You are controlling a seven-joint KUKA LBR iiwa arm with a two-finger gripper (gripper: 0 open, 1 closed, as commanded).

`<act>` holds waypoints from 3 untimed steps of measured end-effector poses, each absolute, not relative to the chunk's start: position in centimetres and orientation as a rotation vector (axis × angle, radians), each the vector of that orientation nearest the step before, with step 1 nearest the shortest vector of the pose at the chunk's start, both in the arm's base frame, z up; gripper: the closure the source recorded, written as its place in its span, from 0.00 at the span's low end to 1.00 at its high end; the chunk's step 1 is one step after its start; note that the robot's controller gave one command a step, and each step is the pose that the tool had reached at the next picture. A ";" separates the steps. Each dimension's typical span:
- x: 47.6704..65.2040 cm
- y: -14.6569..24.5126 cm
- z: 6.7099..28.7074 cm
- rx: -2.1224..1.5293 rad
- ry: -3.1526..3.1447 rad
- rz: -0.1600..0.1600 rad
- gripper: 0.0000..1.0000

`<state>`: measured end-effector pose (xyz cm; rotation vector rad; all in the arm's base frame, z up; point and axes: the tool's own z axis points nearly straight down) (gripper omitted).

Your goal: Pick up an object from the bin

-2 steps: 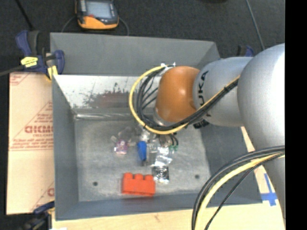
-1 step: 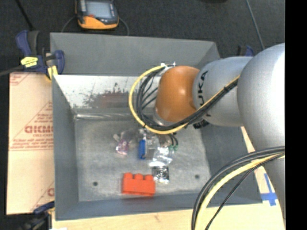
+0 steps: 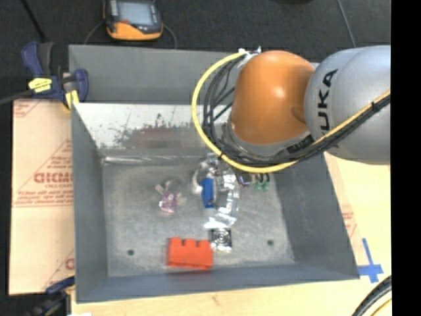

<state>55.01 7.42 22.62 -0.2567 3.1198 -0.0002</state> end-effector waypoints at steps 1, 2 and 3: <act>55.0 11.6 22.3 -0.859 3.015 0.001 1.00; 55.0 11.6 22.3 -0.852 3.018 0.002 0.00; 58.4 15.4 11.0 -0.461 3.109 0.002 0.00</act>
Offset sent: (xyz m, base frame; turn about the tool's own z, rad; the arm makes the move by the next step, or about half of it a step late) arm -0.0012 0.0417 -0.0037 -0.3908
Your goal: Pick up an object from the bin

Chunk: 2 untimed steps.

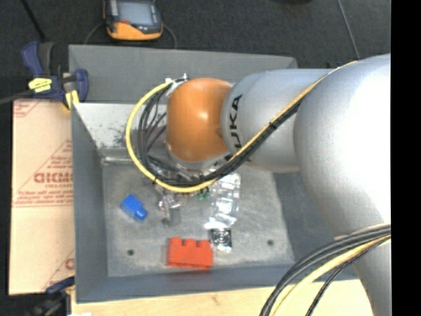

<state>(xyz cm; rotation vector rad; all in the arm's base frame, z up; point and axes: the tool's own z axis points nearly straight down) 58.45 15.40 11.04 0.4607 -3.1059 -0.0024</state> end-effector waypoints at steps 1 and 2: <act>59.7 14.4 11.1 0.763 -3.054 0.002 0.00; 63.2 9.7 6.9 0.845 -3.031 0.001 0.00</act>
Offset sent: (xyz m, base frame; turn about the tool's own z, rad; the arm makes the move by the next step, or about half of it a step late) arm 0.0110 -0.0086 0.0000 -0.1973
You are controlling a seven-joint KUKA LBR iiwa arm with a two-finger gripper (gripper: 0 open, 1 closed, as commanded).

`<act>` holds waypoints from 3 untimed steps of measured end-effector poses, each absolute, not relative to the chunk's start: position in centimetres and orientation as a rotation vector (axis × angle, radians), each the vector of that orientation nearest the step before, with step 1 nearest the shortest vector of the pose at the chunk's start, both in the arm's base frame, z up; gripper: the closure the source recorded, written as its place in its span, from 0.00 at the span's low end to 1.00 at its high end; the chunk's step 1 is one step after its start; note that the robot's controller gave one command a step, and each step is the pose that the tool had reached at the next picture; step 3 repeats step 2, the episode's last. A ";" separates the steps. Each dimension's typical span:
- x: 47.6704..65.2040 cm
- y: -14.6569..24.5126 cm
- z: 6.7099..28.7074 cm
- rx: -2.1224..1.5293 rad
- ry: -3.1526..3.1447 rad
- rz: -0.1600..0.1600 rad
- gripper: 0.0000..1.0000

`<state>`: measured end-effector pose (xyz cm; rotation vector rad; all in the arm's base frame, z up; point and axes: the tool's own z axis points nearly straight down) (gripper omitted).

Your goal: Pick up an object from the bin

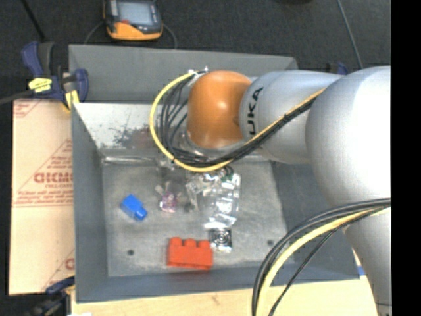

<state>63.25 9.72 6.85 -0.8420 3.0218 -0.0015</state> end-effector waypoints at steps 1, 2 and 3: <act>63.2 10.1 7.1 -0.842 3.020 0.002 1.00; 64.1 9.2 20.2 -0.831 3.015 -0.005 1.00; 64.1 9.2 20.2 -0.831 3.015 -0.005 1.00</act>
Offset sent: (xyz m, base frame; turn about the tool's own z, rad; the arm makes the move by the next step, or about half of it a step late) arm 0.0000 0.0000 0.0000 0.0000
